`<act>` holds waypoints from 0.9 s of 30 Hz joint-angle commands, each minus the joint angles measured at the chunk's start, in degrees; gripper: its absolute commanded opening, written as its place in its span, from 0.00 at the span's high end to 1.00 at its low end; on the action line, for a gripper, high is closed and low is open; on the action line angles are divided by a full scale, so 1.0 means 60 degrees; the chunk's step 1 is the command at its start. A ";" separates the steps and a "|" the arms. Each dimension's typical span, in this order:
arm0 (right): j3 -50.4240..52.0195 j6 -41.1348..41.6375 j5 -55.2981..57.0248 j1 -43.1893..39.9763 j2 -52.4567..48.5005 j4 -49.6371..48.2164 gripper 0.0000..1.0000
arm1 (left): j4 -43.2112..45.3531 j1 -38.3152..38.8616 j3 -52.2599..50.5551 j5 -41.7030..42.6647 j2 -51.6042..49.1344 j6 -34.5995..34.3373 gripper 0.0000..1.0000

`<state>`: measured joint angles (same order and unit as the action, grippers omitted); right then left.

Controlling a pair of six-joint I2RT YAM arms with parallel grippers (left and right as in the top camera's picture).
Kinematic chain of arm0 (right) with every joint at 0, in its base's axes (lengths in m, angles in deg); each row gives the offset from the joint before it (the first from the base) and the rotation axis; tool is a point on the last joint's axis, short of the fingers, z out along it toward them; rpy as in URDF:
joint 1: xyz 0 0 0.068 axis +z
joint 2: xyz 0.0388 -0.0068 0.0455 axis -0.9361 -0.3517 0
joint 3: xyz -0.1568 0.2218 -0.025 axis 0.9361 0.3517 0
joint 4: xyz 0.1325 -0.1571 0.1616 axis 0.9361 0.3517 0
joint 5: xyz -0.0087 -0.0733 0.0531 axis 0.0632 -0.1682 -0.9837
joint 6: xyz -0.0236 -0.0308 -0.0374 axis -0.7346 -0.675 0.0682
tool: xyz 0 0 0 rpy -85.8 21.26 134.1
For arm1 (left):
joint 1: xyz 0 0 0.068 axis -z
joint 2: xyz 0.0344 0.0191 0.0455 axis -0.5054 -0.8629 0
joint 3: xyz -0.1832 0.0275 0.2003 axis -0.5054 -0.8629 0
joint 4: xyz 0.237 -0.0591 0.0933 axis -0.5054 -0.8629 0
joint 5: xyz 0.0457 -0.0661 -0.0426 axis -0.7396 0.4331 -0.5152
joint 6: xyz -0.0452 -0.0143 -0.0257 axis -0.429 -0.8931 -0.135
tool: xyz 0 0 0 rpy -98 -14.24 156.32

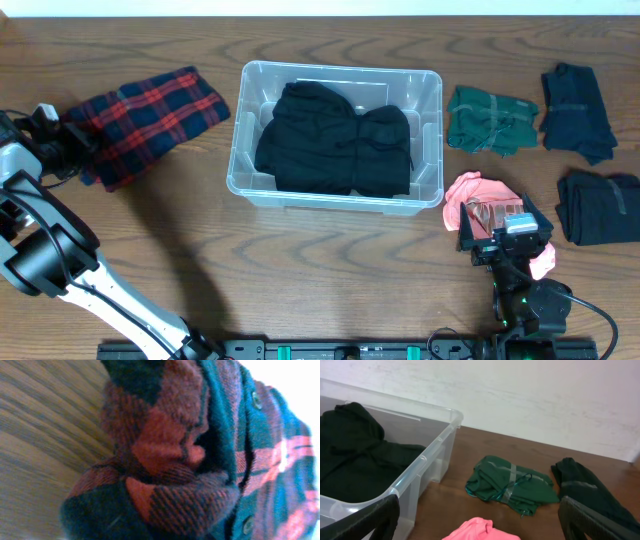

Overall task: Pack container
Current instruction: 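Move the left gripper to the plaid shirt and grasp it, then lift the plaid shirt and swing it over the bin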

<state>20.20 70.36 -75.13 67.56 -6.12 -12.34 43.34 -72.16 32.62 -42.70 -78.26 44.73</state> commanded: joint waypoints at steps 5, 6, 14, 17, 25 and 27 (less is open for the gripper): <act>0.0022 0.0098 0.0062 0.0069 0.0051 0.0040 0.01 | -0.0044 0.0018 0.0018 0.2481 0.1625 -0.1836 0.94; 0.0022 0.0098 0.0062 0.0069 0.0051 0.0040 0.01 | -0.0044 0.0018 0.0018 0.2645 0.1920 -0.2029 0.94; 0.0022 0.0098 0.0062 0.0069 0.0051 0.0040 0.01 | -0.0047 0.0025 0.0018 0.3140 0.4696 -0.3268 0.94; 0.0022 0.0098 0.0062 0.0069 0.0051 0.0040 0.01 | -0.0047 0.0091 0.0018 0.3271 0.5563 -0.3646 0.94; 0.0022 0.0098 0.0062 0.0069 0.0051 0.0040 0.01 | -0.0047 0.1253 0.0018 0.4058 0.7125 -0.4739 0.94; 0.0022 0.0098 0.0062 0.0069 0.0051 0.0040 0.01 | -0.0047 0.1738 0.0018 0.4481 0.7257 -0.4929 0.94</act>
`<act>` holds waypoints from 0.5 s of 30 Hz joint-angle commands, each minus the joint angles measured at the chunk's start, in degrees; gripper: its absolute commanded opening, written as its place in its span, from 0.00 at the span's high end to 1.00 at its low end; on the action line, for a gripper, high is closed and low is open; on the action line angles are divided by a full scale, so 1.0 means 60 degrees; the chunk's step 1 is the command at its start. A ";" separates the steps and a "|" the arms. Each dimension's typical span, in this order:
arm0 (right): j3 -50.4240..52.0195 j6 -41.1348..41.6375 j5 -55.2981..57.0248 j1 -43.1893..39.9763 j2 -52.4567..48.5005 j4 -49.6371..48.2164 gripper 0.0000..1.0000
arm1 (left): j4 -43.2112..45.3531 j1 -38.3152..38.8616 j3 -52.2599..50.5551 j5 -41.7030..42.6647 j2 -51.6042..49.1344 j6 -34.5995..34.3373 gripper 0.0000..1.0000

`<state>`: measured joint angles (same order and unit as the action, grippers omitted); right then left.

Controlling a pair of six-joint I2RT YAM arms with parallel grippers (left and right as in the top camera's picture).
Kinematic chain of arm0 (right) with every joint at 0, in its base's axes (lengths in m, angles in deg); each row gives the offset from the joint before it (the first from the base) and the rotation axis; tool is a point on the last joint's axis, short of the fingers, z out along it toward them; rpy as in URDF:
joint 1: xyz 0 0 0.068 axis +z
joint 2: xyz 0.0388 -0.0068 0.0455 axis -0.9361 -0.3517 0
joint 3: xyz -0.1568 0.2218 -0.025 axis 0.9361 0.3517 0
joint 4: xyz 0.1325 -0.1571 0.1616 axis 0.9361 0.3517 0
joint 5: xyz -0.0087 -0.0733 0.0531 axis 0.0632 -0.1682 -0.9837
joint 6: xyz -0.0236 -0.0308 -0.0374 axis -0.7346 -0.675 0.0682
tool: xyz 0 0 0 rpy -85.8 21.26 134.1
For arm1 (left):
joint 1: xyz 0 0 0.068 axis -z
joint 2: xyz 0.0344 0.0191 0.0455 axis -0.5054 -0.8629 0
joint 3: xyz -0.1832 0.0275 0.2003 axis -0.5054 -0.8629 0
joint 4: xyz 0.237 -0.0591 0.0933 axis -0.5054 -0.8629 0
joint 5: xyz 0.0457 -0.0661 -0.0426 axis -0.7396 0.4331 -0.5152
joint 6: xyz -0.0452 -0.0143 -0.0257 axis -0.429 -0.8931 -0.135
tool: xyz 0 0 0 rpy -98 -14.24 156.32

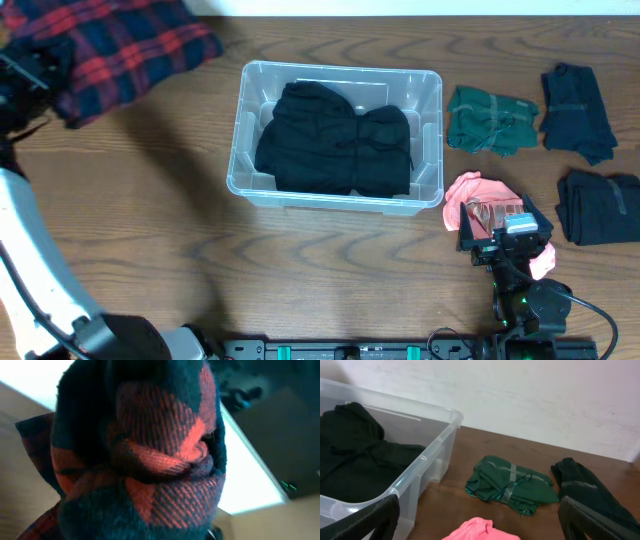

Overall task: Pack container
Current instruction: 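Lift the plaid shirt and swing it over the bin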

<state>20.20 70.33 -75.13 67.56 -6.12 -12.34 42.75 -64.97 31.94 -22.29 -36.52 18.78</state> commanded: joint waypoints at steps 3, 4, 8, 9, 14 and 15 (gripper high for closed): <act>0.0022 0.0102 0.0062 0.0069 0.0051 0.0040 0.01 | 0.0044 0.1260 0.0131 0.1752 0.0328 -0.0601 0.94; 0.0022 0.0102 0.0062 0.0069 0.0051 0.0040 0.01 | 0.0044 0.1545 0.0131 0.1953 0.0313 -0.0590 0.94; 0.0022 0.0102 0.0062 0.0069 0.0051 0.0040 0.01 | -0.0175 0.2575 0.0127 0.2299 0.0262 0.0033 0.94; 0.0022 0.0102 0.0062 0.0069 0.0051 0.0040 0.01 | -0.0346 0.2805 0.0127 0.2299 0.0255 0.0295 0.94; 0.0022 0.0102 0.0062 0.0069 0.0051 0.0040 0.01 | -0.1577 0.3803 0.0127 0.2259 0.0004 0.1821 0.94; 0.0022 0.0102 0.0062 0.0069 0.0051 0.0040 0.01 | -0.1861 0.3967 0.0127 0.2142 -0.0095 0.2131 0.94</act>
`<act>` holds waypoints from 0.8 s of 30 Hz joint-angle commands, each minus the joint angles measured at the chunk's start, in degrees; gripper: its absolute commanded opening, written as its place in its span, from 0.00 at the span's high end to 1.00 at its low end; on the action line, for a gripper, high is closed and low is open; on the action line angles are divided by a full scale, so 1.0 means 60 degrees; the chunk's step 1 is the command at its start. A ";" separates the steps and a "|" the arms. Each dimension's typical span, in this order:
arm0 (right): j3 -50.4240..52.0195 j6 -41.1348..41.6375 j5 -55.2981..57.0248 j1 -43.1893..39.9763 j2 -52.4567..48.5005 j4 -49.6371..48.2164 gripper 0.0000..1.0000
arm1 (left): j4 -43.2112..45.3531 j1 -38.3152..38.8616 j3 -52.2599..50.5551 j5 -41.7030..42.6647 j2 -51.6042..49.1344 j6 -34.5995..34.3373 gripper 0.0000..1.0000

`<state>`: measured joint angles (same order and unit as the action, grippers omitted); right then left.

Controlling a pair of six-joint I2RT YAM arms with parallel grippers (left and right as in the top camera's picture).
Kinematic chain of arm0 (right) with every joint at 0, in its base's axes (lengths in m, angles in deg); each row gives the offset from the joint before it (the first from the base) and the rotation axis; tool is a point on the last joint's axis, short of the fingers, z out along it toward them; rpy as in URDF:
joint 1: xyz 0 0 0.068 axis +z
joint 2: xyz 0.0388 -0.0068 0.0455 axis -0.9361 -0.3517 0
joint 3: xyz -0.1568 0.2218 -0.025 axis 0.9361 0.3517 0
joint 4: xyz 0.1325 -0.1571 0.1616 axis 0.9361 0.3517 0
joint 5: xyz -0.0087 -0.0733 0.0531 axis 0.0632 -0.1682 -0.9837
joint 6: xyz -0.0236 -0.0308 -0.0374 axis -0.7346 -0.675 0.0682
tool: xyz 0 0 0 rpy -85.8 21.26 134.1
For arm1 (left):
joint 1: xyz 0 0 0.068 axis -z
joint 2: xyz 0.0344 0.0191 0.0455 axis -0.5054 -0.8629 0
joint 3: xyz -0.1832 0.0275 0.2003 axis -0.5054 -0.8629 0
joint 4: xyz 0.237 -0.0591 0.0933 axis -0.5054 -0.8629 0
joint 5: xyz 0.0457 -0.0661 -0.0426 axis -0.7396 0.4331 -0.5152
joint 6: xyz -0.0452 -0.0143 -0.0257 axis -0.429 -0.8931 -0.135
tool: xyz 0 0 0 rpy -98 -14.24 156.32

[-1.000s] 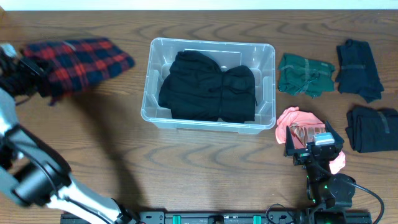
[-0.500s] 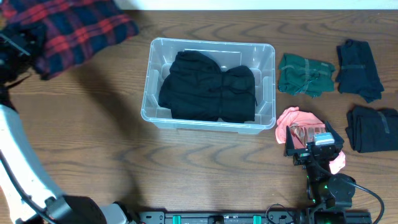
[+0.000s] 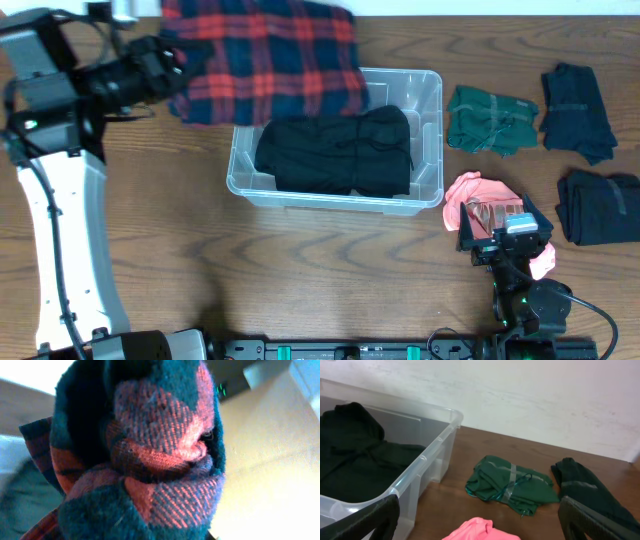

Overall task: Pack container
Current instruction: 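Lift the plaid shirt and swing it over the bin, then lower the plaid shirt onto the black garment and release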

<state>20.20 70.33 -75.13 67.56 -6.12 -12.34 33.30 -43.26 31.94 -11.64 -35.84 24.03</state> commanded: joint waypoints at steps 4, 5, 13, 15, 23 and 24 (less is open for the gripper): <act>0.0022 0.0102 0.0062 0.0069 0.0051 0.0040 0.01 | -0.1140 0.0940 0.0127 -0.0266 -0.0688 0.2466 0.94; 0.0022 0.0102 0.0062 0.0069 0.0051 0.0040 0.01 | -0.1180 0.1086 0.0127 -0.0266 -0.0838 0.2736 0.94; 0.0022 0.0102 0.0062 0.0069 0.0051 0.0040 0.01 | -0.1169 0.2295 0.0127 -0.0816 -0.2146 0.3435 0.94; 0.0022 0.0102 0.0062 0.0069 0.0051 0.0040 0.01 | -0.1126 0.2601 0.0127 -0.1195 -0.2437 0.3428 0.94; 0.0022 0.0102 0.0062 0.0069 0.0051 0.0040 0.01 | 0.0204 0.3421 0.0127 -0.2142 -0.2805 0.2102 0.94; 0.0022 0.0102 0.0062 0.0069 0.0051 0.0040 0.01 | 0.0390 0.3446 0.0127 -0.2229 -0.2805 0.1763 0.94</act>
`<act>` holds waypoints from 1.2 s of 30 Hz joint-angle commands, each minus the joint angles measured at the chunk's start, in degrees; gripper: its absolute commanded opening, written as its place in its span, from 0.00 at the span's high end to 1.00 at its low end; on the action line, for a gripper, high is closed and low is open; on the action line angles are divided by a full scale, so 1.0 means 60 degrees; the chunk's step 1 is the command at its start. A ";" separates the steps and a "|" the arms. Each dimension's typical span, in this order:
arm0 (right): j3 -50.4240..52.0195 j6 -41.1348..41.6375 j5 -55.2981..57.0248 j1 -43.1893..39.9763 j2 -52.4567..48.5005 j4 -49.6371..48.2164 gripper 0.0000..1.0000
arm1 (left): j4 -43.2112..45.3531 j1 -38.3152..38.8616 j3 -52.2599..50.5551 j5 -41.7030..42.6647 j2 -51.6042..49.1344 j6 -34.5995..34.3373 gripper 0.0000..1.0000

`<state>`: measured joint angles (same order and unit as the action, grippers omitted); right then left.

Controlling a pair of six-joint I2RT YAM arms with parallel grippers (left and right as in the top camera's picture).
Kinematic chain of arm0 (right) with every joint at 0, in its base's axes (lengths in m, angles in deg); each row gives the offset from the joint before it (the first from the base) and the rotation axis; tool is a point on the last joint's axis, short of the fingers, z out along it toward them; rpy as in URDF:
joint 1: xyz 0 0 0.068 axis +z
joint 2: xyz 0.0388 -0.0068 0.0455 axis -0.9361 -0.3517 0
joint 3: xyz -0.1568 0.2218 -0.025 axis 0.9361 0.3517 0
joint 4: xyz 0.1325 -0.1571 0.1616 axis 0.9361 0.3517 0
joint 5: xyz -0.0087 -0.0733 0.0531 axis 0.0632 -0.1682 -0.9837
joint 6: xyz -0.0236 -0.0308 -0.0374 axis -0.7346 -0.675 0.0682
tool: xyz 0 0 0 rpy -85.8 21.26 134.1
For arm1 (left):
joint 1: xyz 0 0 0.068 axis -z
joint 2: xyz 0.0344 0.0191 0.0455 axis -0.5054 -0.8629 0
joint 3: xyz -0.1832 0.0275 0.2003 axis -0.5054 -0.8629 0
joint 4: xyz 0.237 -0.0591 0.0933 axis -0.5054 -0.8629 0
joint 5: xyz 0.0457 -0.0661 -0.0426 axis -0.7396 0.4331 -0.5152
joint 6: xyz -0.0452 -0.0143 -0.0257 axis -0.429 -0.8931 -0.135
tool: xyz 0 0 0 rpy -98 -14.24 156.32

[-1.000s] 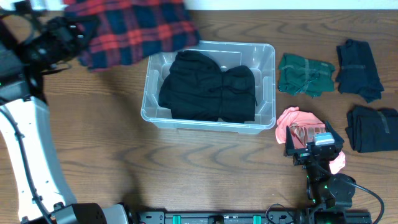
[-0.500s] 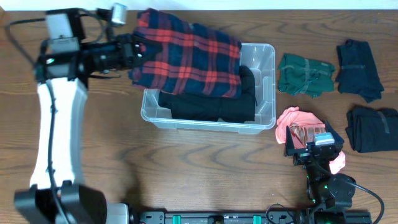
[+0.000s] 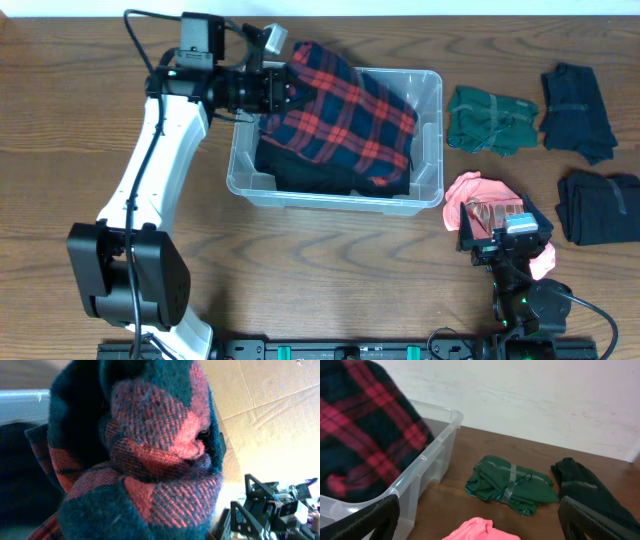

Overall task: Pack container
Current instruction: 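Lower the plaid shirt onto the black garment and release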

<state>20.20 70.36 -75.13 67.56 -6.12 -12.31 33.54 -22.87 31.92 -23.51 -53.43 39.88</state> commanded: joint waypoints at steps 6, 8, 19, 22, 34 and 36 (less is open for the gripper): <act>0.0022 0.0098 0.0062 0.0069 0.0051 0.0036 0.01 | 0.1053 0.0047 0.0131 -0.0714 0.0127 -0.3024 0.94; 0.0022 0.0098 0.0062 0.0069 0.0051 0.0036 0.01 | 0.1049 0.0062 0.0131 -0.0903 0.0127 -0.3530 0.94; 0.0022 0.0098 0.0062 0.0069 0.0051 0.0036 0.01 | 0.2029 0.0382 0.0131 -0.0907 0.0131 -0.5552 0.94; 0.0022 0.0098 0.0062 0.0069 0.0051 0.0036 0.01 | 0.1931 0.0579 0.0131 -0.0911 0.0131 -0.5468 0.94; 0.0022 0.0098 0.0062 0.0069 0.0051 0.0036 0.01 | -0.0066 0.0907 0.0131 -0.1749 0.0127 -0.3963 0.94; 0.0022 0.0098 0.0062 0.0069 0.0051 0.0036 0.01 | -0.0415 0.0907 0.0131 -0.1916 0.0131 -0.3636 0.83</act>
<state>20.20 70.36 -75.13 67.56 -6.12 -12.34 32.04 -17.16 31.92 -33.52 -53.41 13.56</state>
